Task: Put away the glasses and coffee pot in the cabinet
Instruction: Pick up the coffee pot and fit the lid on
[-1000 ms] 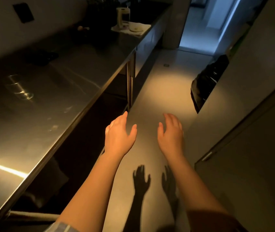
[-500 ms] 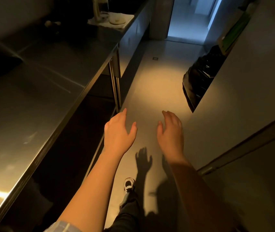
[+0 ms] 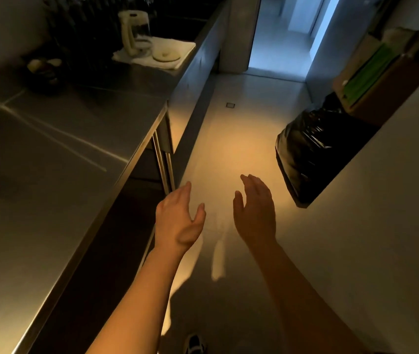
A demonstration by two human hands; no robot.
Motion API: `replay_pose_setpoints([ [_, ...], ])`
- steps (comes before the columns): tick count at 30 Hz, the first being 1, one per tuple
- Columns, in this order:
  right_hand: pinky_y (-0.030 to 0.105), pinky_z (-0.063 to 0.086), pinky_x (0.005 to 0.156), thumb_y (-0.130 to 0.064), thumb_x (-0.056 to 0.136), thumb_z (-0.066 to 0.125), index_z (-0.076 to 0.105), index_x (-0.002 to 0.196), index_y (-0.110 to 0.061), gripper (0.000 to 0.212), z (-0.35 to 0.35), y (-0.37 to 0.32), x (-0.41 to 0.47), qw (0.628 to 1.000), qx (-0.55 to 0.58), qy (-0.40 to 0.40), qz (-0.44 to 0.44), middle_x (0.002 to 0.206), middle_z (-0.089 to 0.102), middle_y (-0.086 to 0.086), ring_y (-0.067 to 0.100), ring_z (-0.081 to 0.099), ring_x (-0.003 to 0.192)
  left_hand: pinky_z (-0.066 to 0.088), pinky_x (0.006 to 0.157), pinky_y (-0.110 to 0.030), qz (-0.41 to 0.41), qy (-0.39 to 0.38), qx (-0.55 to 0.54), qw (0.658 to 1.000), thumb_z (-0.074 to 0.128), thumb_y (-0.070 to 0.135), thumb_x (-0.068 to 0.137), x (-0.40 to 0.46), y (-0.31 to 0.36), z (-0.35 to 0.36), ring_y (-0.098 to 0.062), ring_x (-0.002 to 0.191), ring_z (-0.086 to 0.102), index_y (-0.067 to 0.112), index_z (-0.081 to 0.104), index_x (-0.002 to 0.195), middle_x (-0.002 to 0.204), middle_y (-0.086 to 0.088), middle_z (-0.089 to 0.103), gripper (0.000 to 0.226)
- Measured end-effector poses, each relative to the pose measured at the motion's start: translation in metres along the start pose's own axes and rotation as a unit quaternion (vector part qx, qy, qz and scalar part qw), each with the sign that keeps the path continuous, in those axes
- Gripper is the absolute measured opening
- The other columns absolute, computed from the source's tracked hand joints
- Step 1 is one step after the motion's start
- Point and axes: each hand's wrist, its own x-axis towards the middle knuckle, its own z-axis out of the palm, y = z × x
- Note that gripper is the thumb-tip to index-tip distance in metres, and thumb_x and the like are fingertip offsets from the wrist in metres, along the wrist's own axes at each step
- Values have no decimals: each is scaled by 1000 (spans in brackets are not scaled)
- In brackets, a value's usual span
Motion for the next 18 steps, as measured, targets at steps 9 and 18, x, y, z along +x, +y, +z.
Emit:
replay_pose_setpoints([
  [9,48,40,107,-29,95,52,52,136,-15,43,34,32,129,1000,20,3,23,142,50,7,24,43,133,34,111,-50,-14,3,-12,1000,52,43,94,132,26,38,-23,135,40,20,33,148,145,-6,46,62],
  [18,45,36,111,-30,97,49,49,138,-17,43,44,82,323,1000,15,-16,-13,146,46,4,22,39,136,29,114,-44,-53,42,-10,998,51,46,95,317,96,85,-23,140,34,21,28,150,153,-2,37,65],
])
